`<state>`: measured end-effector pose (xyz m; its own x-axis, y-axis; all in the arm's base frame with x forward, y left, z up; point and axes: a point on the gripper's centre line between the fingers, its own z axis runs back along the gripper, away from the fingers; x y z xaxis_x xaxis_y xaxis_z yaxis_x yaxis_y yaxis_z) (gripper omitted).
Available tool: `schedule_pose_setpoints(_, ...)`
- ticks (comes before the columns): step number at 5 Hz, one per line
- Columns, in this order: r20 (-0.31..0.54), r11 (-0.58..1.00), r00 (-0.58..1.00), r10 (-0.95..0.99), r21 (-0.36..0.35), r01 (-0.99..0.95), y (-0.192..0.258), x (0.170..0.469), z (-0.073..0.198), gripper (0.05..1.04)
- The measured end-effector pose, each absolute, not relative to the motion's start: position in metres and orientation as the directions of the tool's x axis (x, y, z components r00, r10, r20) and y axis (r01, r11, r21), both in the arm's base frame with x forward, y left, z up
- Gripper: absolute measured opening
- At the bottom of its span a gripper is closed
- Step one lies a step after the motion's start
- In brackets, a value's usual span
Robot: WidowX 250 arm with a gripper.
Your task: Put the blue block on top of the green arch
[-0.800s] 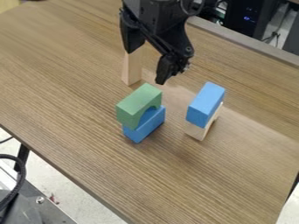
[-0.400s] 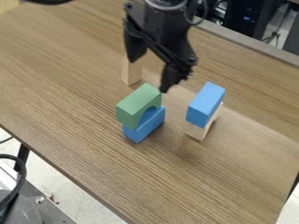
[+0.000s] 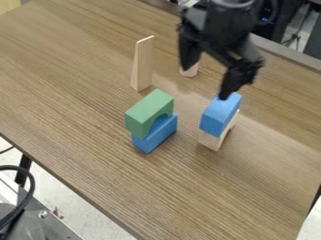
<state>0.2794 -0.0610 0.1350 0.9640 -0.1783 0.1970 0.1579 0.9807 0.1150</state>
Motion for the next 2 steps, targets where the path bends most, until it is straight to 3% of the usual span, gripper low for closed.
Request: schedule_pose_setpoints(2, 0.169, 0.996, 0.981, -0.09, 0.026, 0.087, -0.0774, 0.2954, 0.1308, 1.001)
